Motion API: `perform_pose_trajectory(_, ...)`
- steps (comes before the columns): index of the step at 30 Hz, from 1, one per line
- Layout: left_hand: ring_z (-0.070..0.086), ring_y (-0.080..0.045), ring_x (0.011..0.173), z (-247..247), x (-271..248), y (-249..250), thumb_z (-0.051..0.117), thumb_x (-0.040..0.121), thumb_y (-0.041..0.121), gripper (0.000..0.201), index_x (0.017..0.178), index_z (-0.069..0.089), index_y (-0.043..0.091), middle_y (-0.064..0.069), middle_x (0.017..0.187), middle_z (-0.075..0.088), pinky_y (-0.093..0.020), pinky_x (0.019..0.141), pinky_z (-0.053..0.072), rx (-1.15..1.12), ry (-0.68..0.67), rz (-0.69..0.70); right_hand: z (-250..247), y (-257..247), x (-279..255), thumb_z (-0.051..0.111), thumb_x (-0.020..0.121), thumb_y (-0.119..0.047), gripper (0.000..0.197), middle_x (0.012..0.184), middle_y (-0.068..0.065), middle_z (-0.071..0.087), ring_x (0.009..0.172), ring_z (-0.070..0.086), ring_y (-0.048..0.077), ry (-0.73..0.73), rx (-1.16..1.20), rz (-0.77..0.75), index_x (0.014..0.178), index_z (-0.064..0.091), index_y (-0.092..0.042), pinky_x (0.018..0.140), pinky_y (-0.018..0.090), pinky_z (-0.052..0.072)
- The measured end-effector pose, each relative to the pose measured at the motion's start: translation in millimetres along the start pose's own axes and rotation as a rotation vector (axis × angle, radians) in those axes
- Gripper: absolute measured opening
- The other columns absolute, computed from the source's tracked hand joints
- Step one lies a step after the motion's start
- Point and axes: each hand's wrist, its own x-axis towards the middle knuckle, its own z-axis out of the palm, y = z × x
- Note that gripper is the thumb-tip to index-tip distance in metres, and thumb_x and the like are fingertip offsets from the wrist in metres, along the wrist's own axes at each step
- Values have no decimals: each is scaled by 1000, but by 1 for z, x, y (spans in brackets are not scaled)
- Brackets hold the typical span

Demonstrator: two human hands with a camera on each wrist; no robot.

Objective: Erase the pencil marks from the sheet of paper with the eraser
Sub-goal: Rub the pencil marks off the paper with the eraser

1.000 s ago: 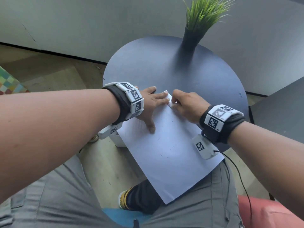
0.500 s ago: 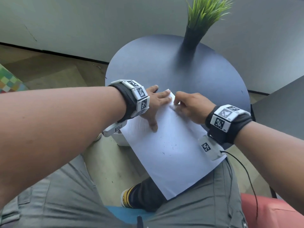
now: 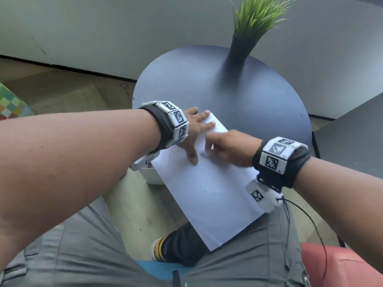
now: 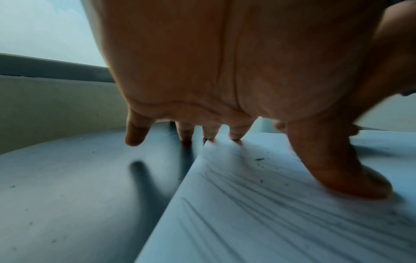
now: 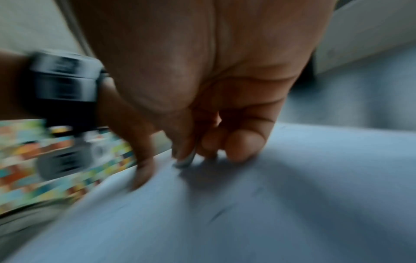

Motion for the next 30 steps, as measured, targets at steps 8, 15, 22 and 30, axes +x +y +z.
perform_pose_trajectory(8, -10, -27, 154, 14, 12, -18, 71, 46, 88, 149, 158, -11, 34, 12, 166, -17, -73, 113, 10, -47, 38, -38, -4, -4, 12, 56, 93, -36, 18, 78, -11, 51, 78, 50, 20, -51, -24, -39, 104, 58, -22, 68, 26, 36)
perform_pose_trajectory(15, -17, -30, 152, 23, 13, -26, 66, 38, 95, 144, 149, -17, 54, 0, 164, -25, -73, 112, 11, -82, 36, -57, -10, 1, 20, 60, 93, -40, 20, 74, -11, 52, 69, 54, 9, 7, -20, -29, 98, 59, -21, 59, 20, 38)
perform_pose_trajectory(22, -16, -34, 152, 20, 15, -25, 69, 40, 93, 148, 150, -22, 50, -2, 164, -25, -72, 111, 17, -56, 19, -59, -12, 9, 33, 56, 93, -36, 17, 84, 2, 58, 81, 57, 29, 191, -47, 142, 97, 54, -20, 64, 29, 40)
perform_pose_trajectory(30, -16, -33, 152, 18, 14, -24, 71, 43, 91, 149, 152, -22, 46, -4, 164, -25, -70, 111, 16, -39, 15, -64, -10, 14, 23, 54, 94, -37, 19, 75, -3, 54, 76, 55, 30, 254, -19, 98, 98, 55, -18, 61, 28, 35)
